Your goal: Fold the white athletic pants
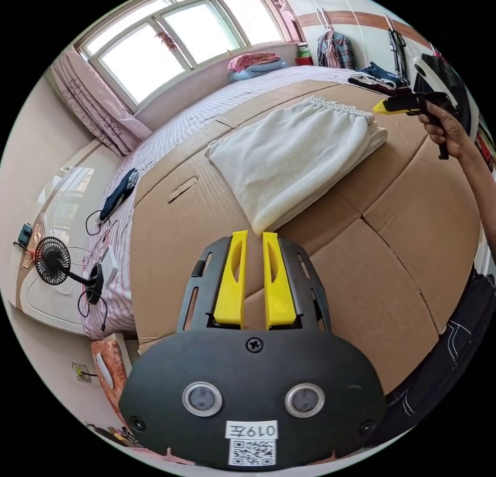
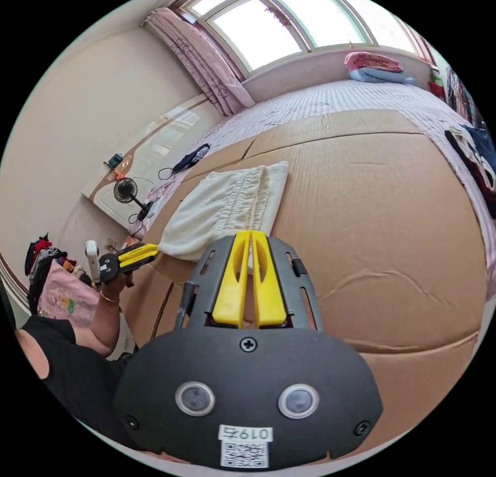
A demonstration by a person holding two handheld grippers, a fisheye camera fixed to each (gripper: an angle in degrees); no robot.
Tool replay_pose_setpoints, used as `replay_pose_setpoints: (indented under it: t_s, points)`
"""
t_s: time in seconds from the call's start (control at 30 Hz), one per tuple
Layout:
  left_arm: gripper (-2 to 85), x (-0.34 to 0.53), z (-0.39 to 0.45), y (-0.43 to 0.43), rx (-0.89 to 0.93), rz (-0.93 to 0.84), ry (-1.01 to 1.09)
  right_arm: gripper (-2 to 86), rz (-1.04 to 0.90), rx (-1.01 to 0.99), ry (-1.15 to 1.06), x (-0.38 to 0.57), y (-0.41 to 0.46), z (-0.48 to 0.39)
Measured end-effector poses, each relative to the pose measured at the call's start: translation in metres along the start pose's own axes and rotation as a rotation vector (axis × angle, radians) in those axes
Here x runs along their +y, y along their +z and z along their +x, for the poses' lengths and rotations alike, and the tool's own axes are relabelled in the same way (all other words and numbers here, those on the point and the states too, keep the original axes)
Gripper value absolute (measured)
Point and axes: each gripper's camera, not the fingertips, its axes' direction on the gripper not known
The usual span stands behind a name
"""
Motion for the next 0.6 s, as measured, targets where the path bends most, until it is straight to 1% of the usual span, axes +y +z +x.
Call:
replay_pose_setpoints:
  t_s: [0.03,0.1,0.17,0.23,0.3,0.33,0.4,0.47,0.5,0.53,0.6]
  points:
    - [1.0,0.003,-0.005,-0.008,-0.016,0.000,-0.020,-0.4,0.011,0.058,0.005,-0.003,-0.014,-0.009]
    - [1.0,0.009,-0.010,-0.020,-0.060,-0.006,-0.059,-0.5,0.028,0.101,0.003,-0.006,-0.032,-0.025]
    - [1.1,0.016,-0.012,-0.037,-0.187,-0.015,-0.098,-0.6,0.035,0.152,-0.031,-0.008,-0.050,-0.054]
    - [1.1,0.020,-0.011,-0.052,-0.273,-0.003,-0.117,-0.6,0.035,0.207,-0.074,-0.007,-0.060,-0.077]
    - [1.2,0.024,-0.013,-0.068,-0.282,0.018,-0.141,-0.7,0.045,0.215,-0.123,-0.004,-0.070,-0.097]
    - [1.2,0.028,-0.017,-0.079,-0.238,0.045,-0.187,-0.7,0.059,0.184,-0.144,-0.003,-0.076,-0.108]
    - [1.2,0.035,-0.026,-0.093,-0.087,0.084,-0.247,-0.7,0.034,0.158,-0.159,-0.005,-0.082,-0.121]
    - [1.2,0.042,-0.033,-0.101,0.128,0.118,-0.283,-0.7,-0.013,0.213,-0.204,-0.011,-0.086,-0.143]
    - [1.2,0.043,-0.032,-0.102,0.158,0.125,-0.282,-0.7,-0.010,0.238,-0.227,-0.012,-0.087,-0.149]
    - [1.2,0.044,-0.028,-0.104,0.182,0.136,-0.279,-0.7,0.006,0.303,-0.256,-0.014,-0.089,-0.160]
    - [1.2,0.045,-0.018,-0.106,0.161,0.150,-0.262,-0.7,0.042,0.413,-0.243,-0.021,-0.093,-0.171]
